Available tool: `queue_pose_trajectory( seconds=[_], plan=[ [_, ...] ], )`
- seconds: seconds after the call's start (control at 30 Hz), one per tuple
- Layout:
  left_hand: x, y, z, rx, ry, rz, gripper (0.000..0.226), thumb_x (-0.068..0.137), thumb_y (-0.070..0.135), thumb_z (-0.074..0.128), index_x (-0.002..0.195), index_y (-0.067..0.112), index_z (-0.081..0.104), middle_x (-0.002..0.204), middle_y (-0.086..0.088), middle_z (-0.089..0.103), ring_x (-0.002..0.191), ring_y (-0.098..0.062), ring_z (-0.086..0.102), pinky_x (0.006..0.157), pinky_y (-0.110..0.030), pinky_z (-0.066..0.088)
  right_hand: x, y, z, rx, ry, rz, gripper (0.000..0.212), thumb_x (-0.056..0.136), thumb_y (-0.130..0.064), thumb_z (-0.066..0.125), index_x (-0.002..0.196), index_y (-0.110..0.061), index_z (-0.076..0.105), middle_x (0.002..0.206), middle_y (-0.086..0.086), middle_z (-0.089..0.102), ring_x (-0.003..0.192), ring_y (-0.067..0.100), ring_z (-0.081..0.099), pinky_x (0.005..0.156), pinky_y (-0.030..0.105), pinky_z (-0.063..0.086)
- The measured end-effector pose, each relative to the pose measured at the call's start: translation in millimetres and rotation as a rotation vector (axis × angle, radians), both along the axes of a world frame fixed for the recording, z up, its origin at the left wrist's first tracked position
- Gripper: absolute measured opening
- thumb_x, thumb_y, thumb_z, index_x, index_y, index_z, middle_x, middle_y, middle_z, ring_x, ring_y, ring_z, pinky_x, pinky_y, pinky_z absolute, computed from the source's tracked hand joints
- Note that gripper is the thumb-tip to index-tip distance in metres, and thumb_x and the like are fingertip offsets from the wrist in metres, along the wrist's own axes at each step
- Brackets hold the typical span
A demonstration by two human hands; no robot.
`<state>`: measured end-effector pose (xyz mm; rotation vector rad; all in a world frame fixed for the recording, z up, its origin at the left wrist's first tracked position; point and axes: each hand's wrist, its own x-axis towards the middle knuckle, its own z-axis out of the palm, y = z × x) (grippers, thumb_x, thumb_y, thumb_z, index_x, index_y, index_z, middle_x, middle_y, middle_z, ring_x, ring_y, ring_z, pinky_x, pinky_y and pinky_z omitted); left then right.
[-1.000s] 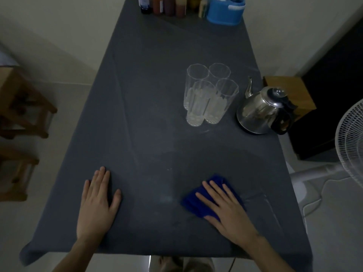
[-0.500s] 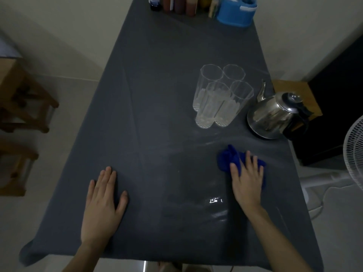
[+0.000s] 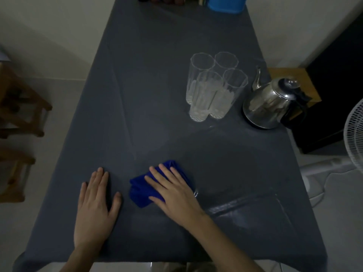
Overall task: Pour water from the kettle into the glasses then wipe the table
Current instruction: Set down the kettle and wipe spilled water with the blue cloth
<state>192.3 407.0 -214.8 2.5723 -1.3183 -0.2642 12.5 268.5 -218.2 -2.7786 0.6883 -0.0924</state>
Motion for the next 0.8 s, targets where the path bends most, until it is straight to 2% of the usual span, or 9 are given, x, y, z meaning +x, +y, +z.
queue_pose_trajectory(
  seconds=[0.13, 0.27, 0.37, 0.43, 0.53, 0.67, 0.8],
  plan=[
    [-0.2, 1.3, -1.7, -0.033, 0.003, -0.012, 0.071, 0.090, 0.048, 0.032, 0.146, 0.006, 0.036, 0.157, -0.008, 0.030, 0.147, -0.022, 0.023, 0.122, -0.037, 0.009, -81.5, -28.4, 1.8, -0.008, 0.081, -0.048, 0.053, 0.096, -0.043, 0.042, 0.145, -0.023, 0.040, 0.155, -0.003, 0.032, 0.144, 0.019, 0.029, 0.118, 0.038, 0.018],
    [-1.3, 0.5, -1.2, -0.065, 0.004, -0.013, 0.070, 0.089, 0.046, 0.033, 0.144, 0.004, 0.038, 0.156, -0.011, 0.031, 0.146, -0.024, 0.024, 0.122, -0.039, 0.010, -184.3, -76.3, 15.0, 0.009, 0.166, -0.372, 0.057, 0.099, -0.052, 0.023, 0.145, -0.021, 0.037, 0.155, -0.002, 0.029, 0.143, 0.022, 0.030, 0.120, 0.035, 0.011],
    [-2.4, -0.9, 0.0, -0.060, -0.006, -0.012, 0.070, 0.090, 0.046, 0.033, 0.145, 0.004, 0.037, 0.156, -0.012, 0.031, 0.146, -0.024, 0.024, 0.122, -0.040, 0.011, -213.1, -91.6, 22.8, 0.075, 0.173, -0.558, 0.060, 0.098, -0.058, 0.015, 0.147, -0.026, 0.026, 0.156, -0.003, 0.023, 0.147, 0.020, 0.019, 0.121, 0.032, 0.002],
    [-2.4, -1.2, -0.4, -0.042, -0.011, -0.005, 0.069, 0.090, 0.045, 0.033, 0.145, 0.004, 0.037, 0.156, -0.012, 0.032, 0.146, -0.025, 0.025, 0.122, -0.041, 0.011, -197.9, -86.8, 20.1, 0.085, 0.146, -0.586, 0.061, 0.097, -0.059, 0.014, 0.148, -0.027, 0.025, 0.157, -0.006, 0.020, 0.147, 0.019, 0.013, 0.121, 0.035, 0.002],
    [-2.1, -0.6, 0.4, -0.034, -0.013, -0.008, 0.068, 0.091, 0.044, 0.032, 0.146, 0.004, 0.035, 0.156, -0.011, 0.031, 0.147, -0.025, 0.025, 0.122, -0.041, 0.011, -148.2, -63.0, 15.9, 0.050, 0.101, -0.552, 0.061, 0.098, -0.056, 0.015, 0.145, -0.023, 0.036, 0.154, -0.006, 0.025, 0.145, 0.024, 0.023, 0.118, 0.038, 0.009],
    [-3.1, -1.0, 2.2, -0.056, -0.004, -0.001, 0.060, 0.095, 0.033, 0.030, 0.145, 0.002, 0.037, 0.156, -0.013, 0.033, 0.146, -0.025, 0.026, 0.123, -0.035, 0.007, -58.3, -8.1, 10.0, -0.008, 0.037, -0.307, 0.056, 0.093, -0.051, 0.036, 0.136, -0.019, 0.053, 0.148, 0.003, 0.045, 0.137, 0.032, 0.039, 0.113, 0.046, 0.019],
    [0.8, 3.0, -0.4, -0.044, -0.032, -0.012, 0.056, 0.095, 0.023, 0.027, 0.145, -0.001, 0.037, 0.155, -0.016, 0.033, 0.145, -0.028, 0.028, 0.121, -0.026, 0.000, 6.8, 51.1, 7.7, -0.008, 0.047, -0.102, 0.056, 0.091, -0.048, 0.039, 0.139, -0.021, 0.048, 0.152, 0.003, 0.040, 0.142, 0.031, 0.032, 0.117, 0.051, 0.021]
  ],
)
